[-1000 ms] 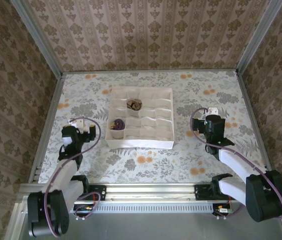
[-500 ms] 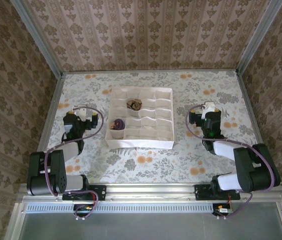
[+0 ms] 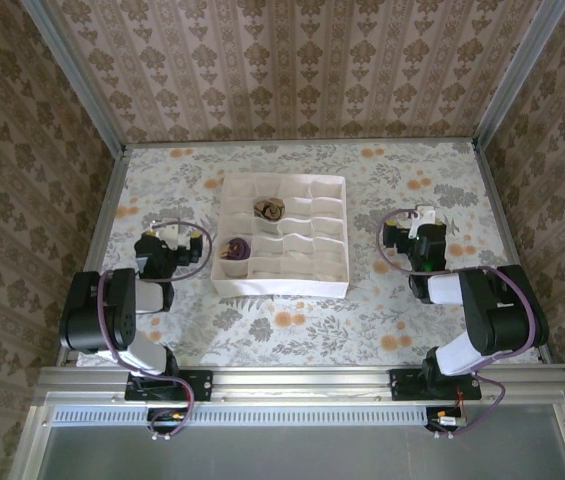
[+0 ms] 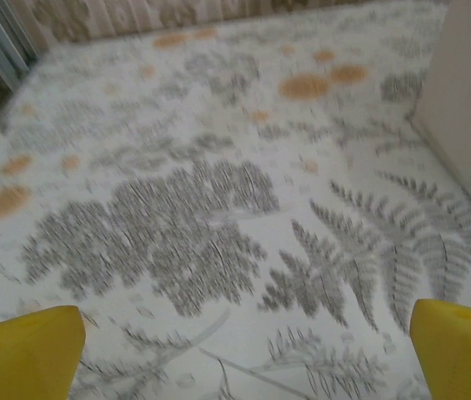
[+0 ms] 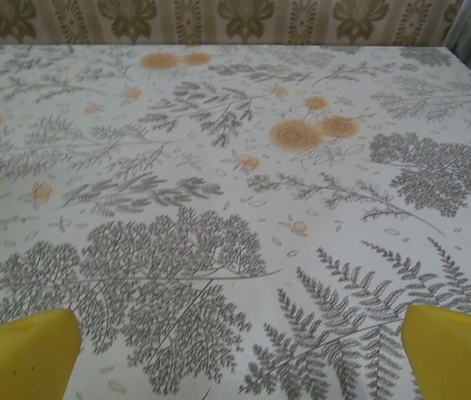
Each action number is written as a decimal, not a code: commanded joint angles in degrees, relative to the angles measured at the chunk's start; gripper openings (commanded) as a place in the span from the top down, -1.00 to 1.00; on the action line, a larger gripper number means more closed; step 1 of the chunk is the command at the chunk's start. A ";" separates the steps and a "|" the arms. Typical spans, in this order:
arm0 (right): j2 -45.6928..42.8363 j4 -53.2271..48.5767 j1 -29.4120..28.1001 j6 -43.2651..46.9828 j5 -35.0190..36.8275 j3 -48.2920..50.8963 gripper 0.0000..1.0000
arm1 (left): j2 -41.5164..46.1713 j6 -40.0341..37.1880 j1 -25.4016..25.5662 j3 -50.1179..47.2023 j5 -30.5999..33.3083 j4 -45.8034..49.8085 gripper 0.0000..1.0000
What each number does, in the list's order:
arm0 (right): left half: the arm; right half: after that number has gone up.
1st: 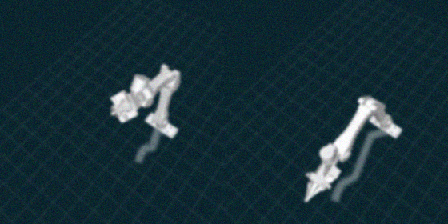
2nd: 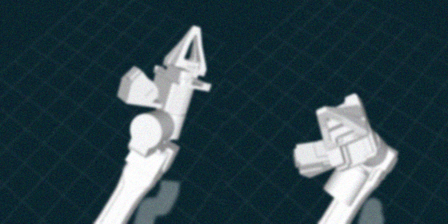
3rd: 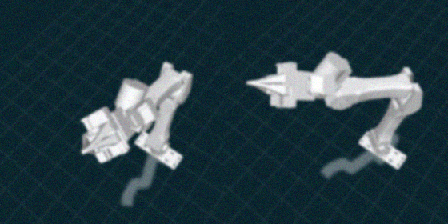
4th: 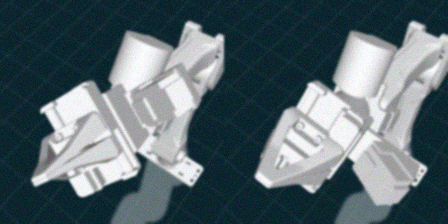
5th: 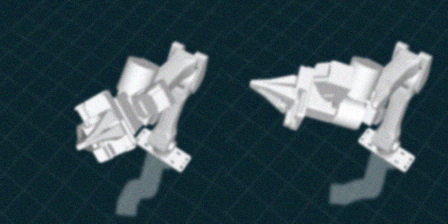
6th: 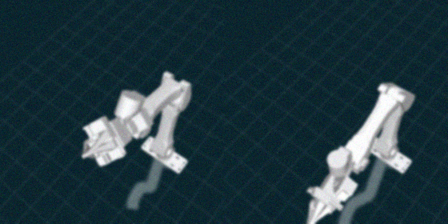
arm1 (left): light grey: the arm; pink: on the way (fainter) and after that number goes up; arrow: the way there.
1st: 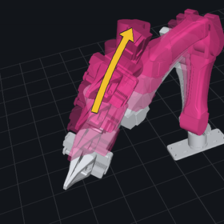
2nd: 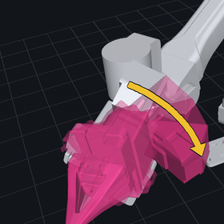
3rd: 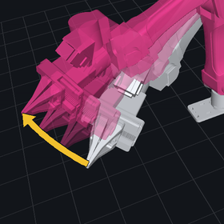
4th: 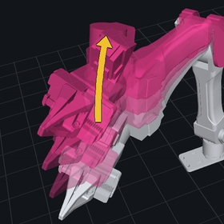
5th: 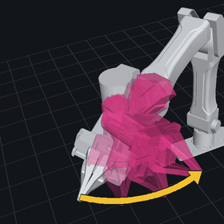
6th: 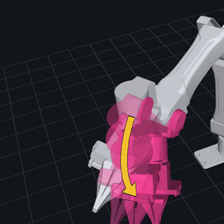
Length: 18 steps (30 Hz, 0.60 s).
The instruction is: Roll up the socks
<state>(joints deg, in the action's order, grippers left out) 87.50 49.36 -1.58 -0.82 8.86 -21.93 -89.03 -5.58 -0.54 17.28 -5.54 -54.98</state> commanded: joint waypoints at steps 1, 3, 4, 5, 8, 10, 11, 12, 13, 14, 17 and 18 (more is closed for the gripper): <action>0.10 -0.48 0.27 -1.63 -1.92 -1.27 -1.00 | -0.14 1.04 0.54 2.75 0.18 -2.58 -1.00; 0.08 -0.31 0.27 -1.64 -1.92 -1.27 -1.00 | 0.43 1.41 0.49 5.35 0.65 3.55 -1.00; 0.12 -0.21 0.27 -1.64 -1.96 -1.27 -1.00 | 0.14 1.68 0.40 5.31 0.98 2.82 -1.00; 0.17 -0.27 0.26 -1.64 -1.92 -1.19 -1.00 | 0.34 2.01 0.36 5.07 1.53 2.77 -1.00; 0.10 -0.23 0.27 -1.64 -1.93 -1.20 -1.00 | 0.27 1.81 0.36 5.36 1.60 3.02 -1.00; 0.07 -0.23 0.27 -1.64 -1.92 -1.23 -1.00 | 0.26 1.55 0.53 5.40 1.70 3.24 -0.99; 0.19 -0.23 0.27 -1.60 -1.92 -1.25 -1.00 | 0.22 1.46 0.62 5.29 1.89 3.02 -1.00; 0.12 -0.23 0.27 -1.62 -1.92 -1.19 -1.00 | 0.25 1.50 0.70 5.33 1.94 3.04 -1.00; 0.15 -0.23 0.26 -1.64 -1.92 -1.24 -1.00 | 0.22 1.45 0.67 5.31 1.93 3.04 -1.00; 0.11 -0.23 0.27 -1.64 -1.92 -1.20 -1.00 | 0.25 1.48 0.70 5.32 1.92 3.12 -1.00; 0.13 -0.23 0.27 -1.64 -1.92 -1.23 -1.00 | 0.21 1.46 0.71 5.40 1.89 3.18 -1.00; 0.13 -0.23 0.26 -1.62 -1.92 -1.26 -1.00 | 0.13 1.45 0.71 5.50 1.77 3.30 -1.00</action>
<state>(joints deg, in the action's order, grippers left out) 87.50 49.28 -1.41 -1.69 8.08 -22.31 -89.14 -4.91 -0.30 21.93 -4.10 -52.03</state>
